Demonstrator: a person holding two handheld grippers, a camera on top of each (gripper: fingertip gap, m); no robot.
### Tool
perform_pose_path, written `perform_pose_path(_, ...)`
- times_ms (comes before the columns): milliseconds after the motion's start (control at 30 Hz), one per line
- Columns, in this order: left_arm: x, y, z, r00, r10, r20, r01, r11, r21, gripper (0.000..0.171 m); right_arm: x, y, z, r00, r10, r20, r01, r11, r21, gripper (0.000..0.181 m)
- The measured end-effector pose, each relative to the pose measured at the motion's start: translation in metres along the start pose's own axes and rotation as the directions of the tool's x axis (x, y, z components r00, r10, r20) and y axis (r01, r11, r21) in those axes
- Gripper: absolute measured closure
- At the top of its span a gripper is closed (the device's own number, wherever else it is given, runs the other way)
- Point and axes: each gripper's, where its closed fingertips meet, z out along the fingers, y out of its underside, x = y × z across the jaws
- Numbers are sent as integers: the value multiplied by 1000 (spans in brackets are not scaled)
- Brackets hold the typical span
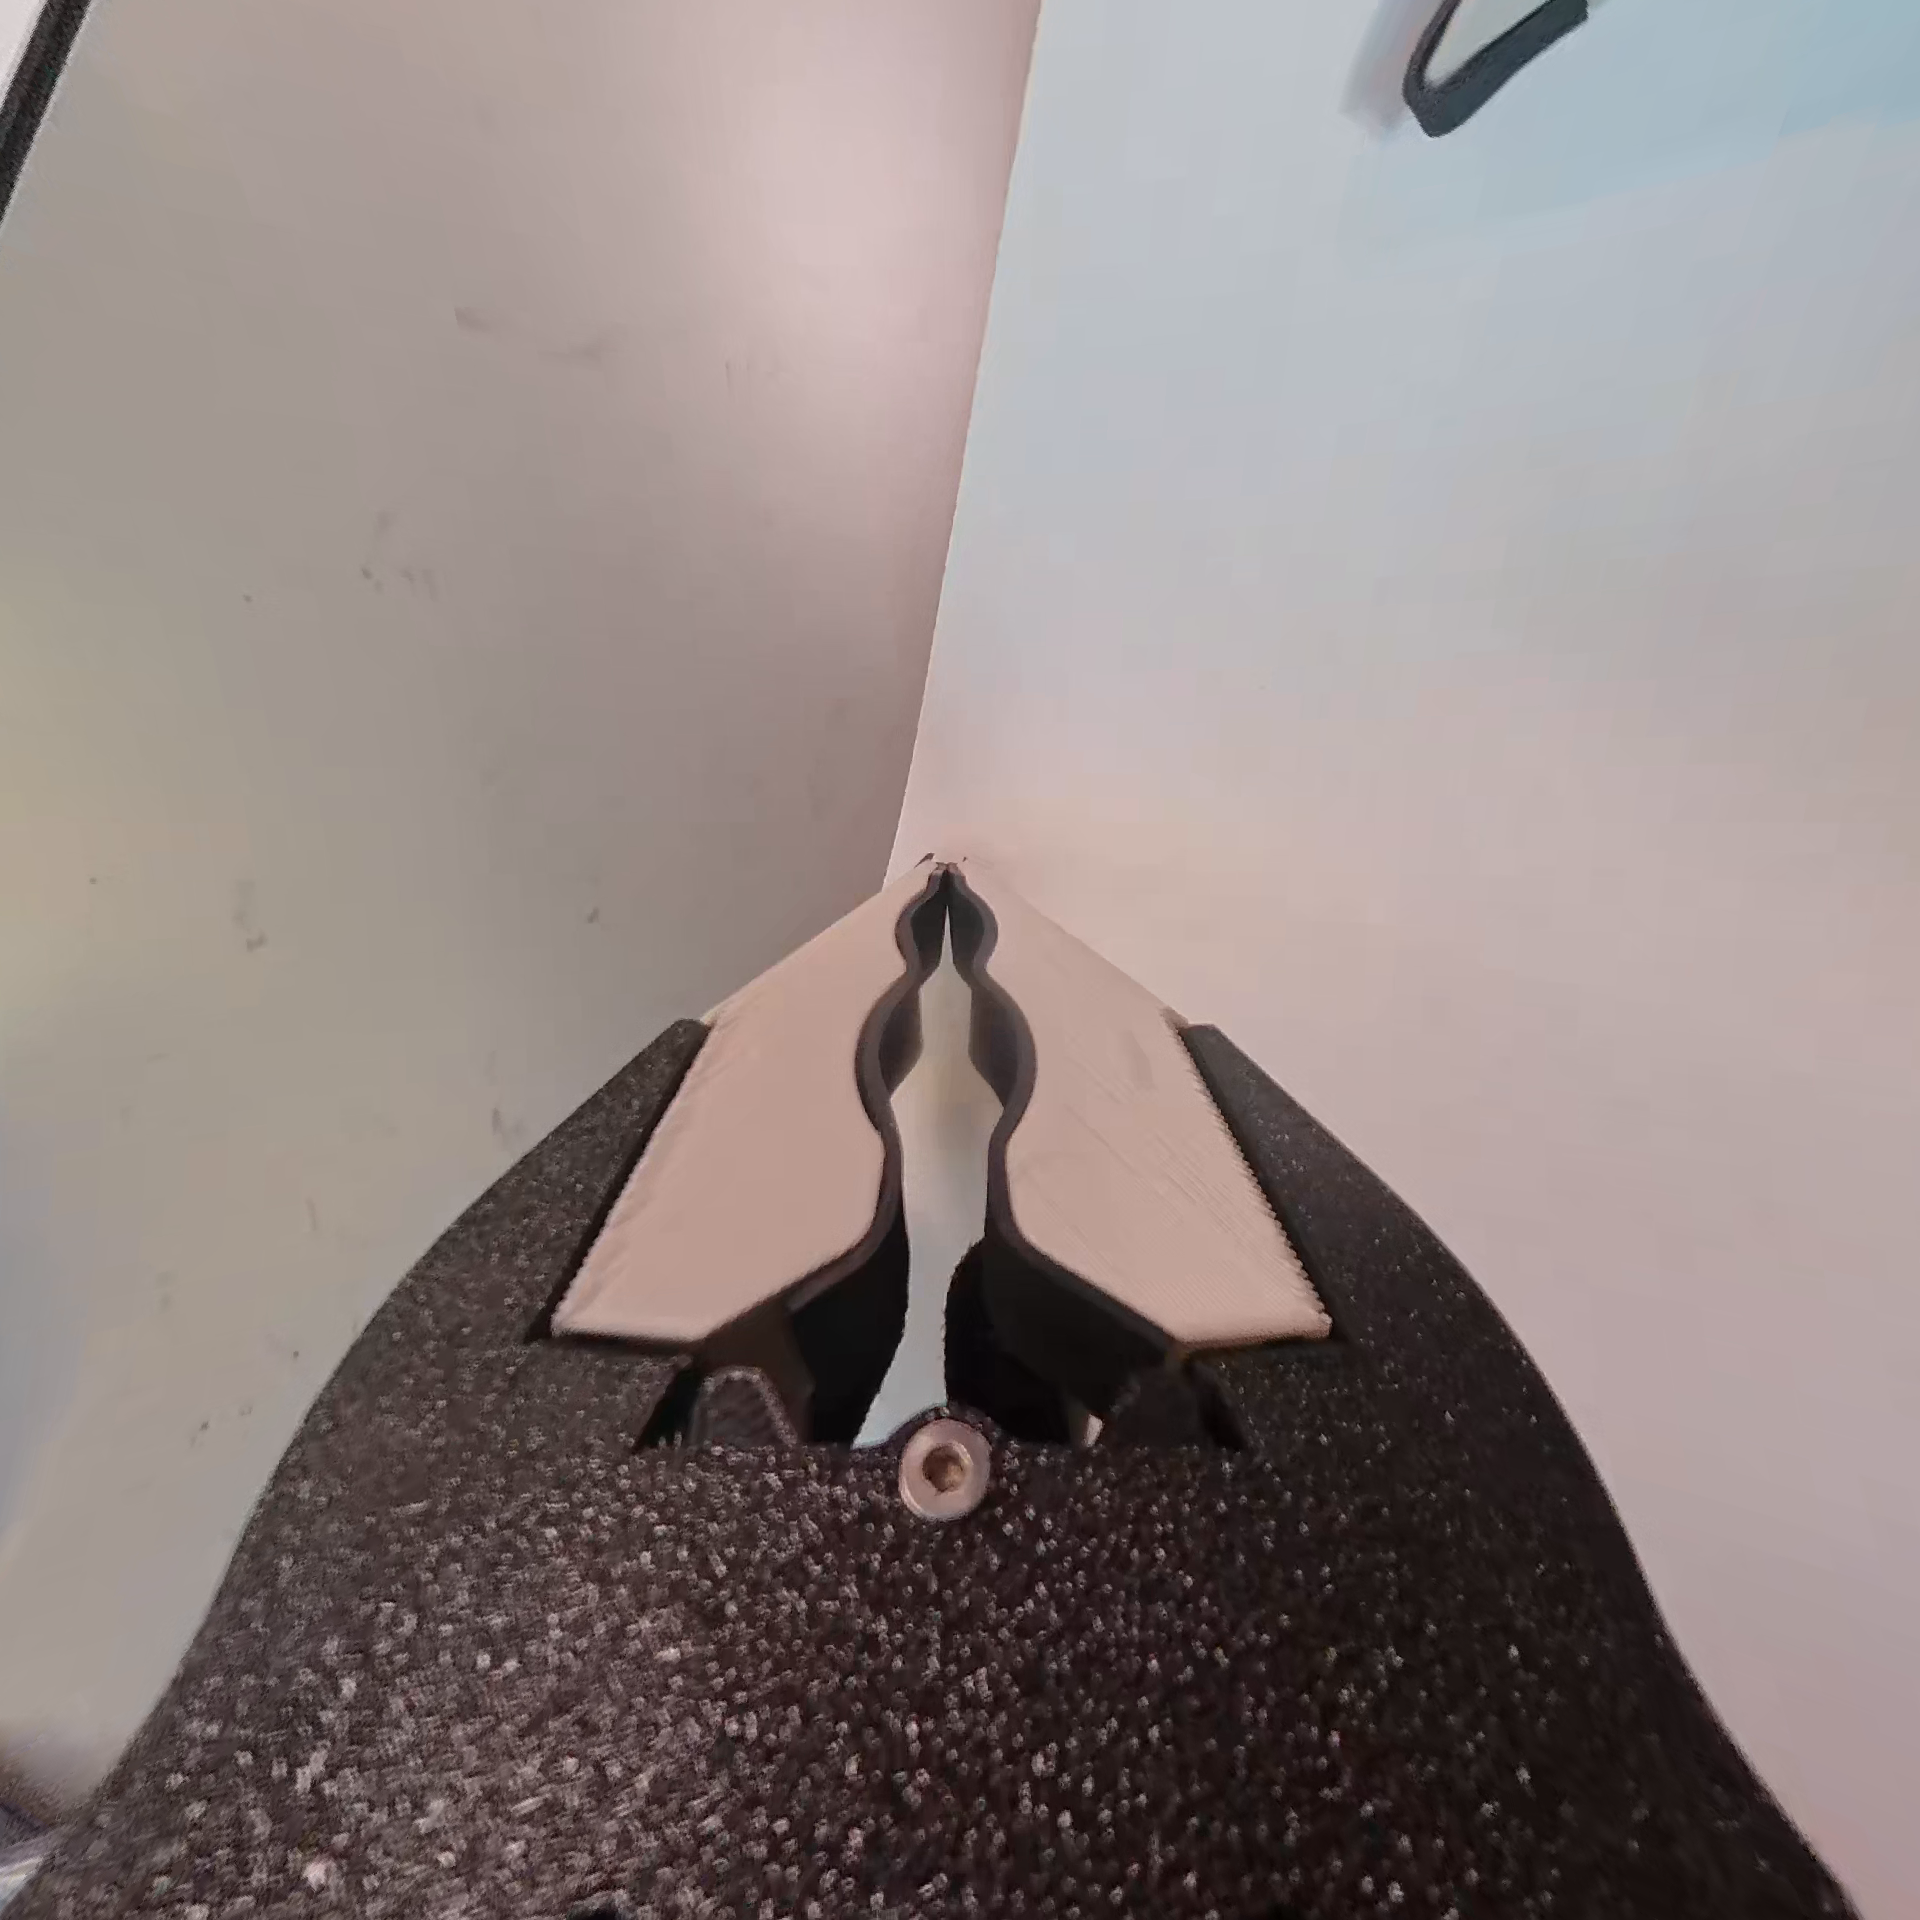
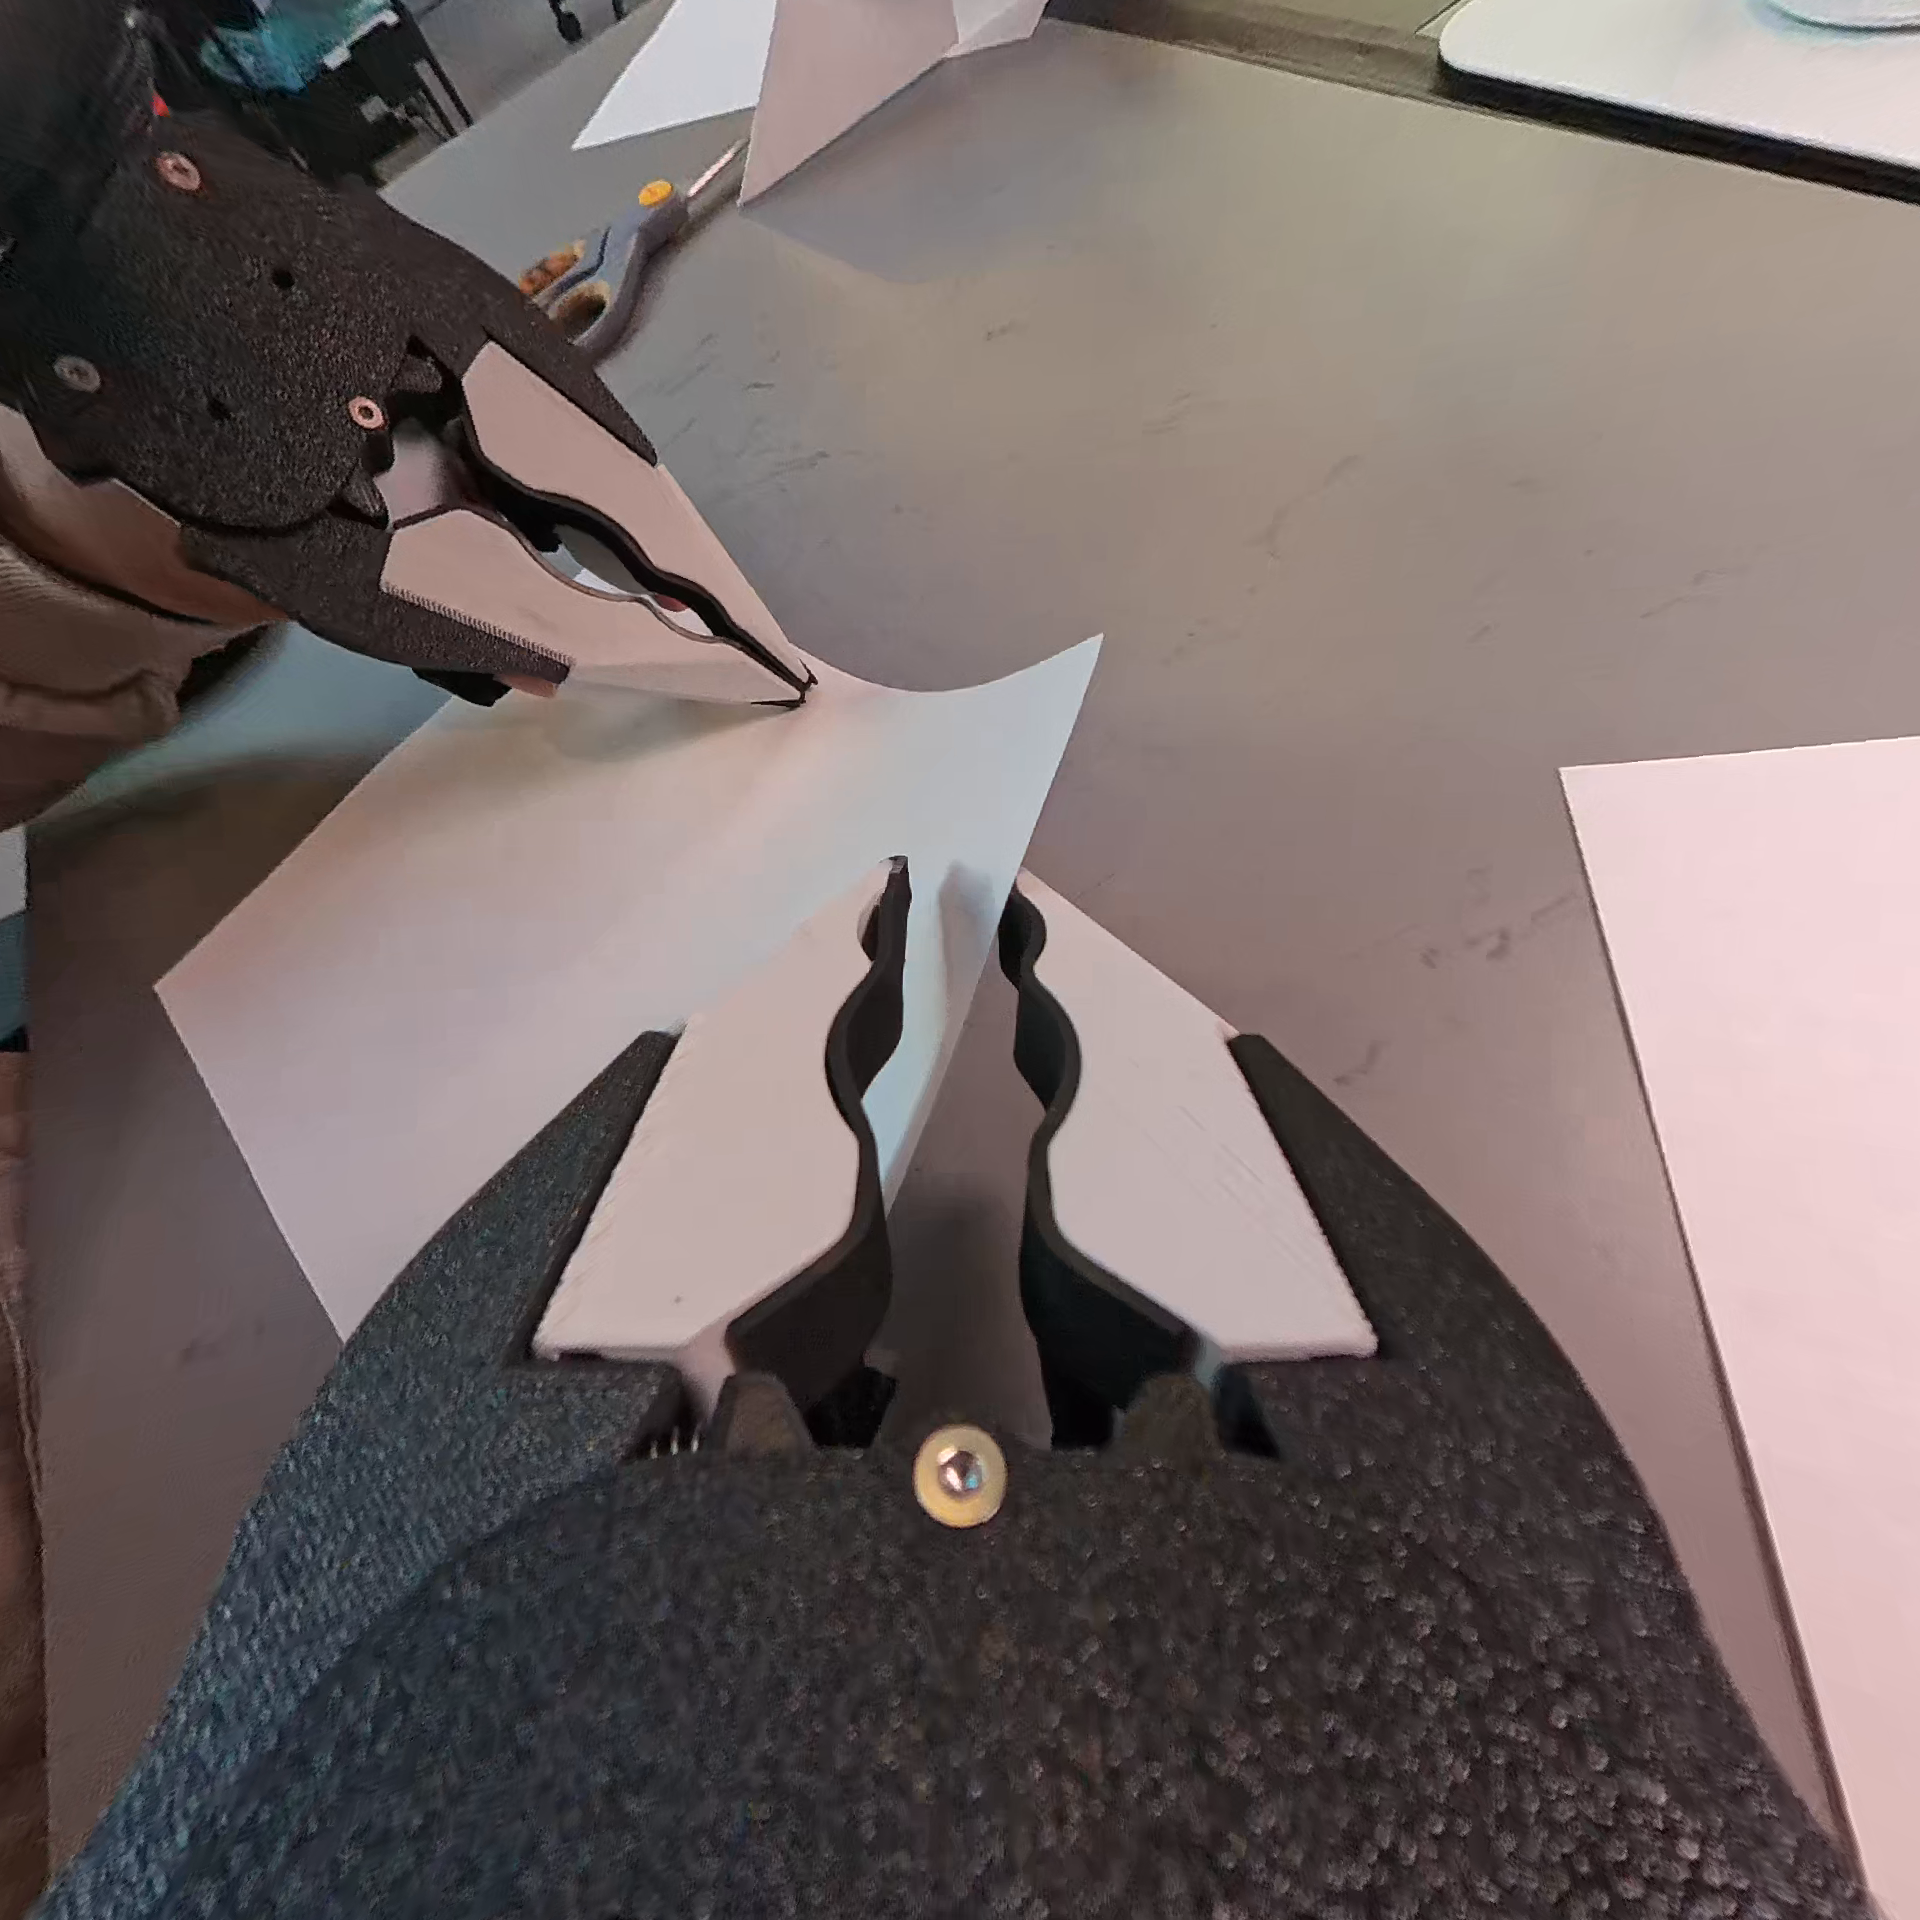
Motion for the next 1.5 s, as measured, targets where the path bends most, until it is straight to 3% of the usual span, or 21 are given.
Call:
perform_pose_path(300, 4, -3, 1, 991, 130, 7, -131, 991, 33, 171, 17, 2, 8, 992, 103, 67, -99, 993, -60, 160)
perform_pose_path(367, 5, -3, 1, 991, 132, -38, -130, 990, 54, 171, 15, 2, 10, 991, 98, 93, -92, 993, -72, 170)
perform_pose_path(433, 5, -4, 1, 988, 125, -88, -119, 990, 76, 171, 8, 0, 13, 991, 63, 117, -57, 997, -60, 181)
perform_pose_path(633, 15, -8, -5, 974, 46, -224, -17, 992, 126, 171, -7, 4, 14, 978, -207, 16, 207, 976, -66, 181)
perform_pose_path(800, 16, -7, -1, 978, 51, -203, -27, 992, 119, 171, -27, 1, 11, 875, -480, -66, 480, 877, -30, 181)
perform_pose_path(967, 16, -8, 0, 975, -1, -221, 30, 992, 126, 171, -57, 8, 12, 680, -728, -82, 730, 683, -4, 181)
perform_pose_path(1133, 16, -8, 0, 976, -10, -220, 39, 991, 126, 171, -75, 33, 24, 499, -866, -10, 862, 498, -92, 181)
perform_pose_path(1267, 16, -8, 0, 978, -2, -209, 31, 990, 138, 171, -73, 45, 28, 466, -884, 21, 876, 459, -149, 181)
perform_pose_path(1500, 14, -7, -10, 980, 60, -191, -25, 983, 182, 171, -68, 50, 32, 500, -866, 32, 854, 486, -185, 181)
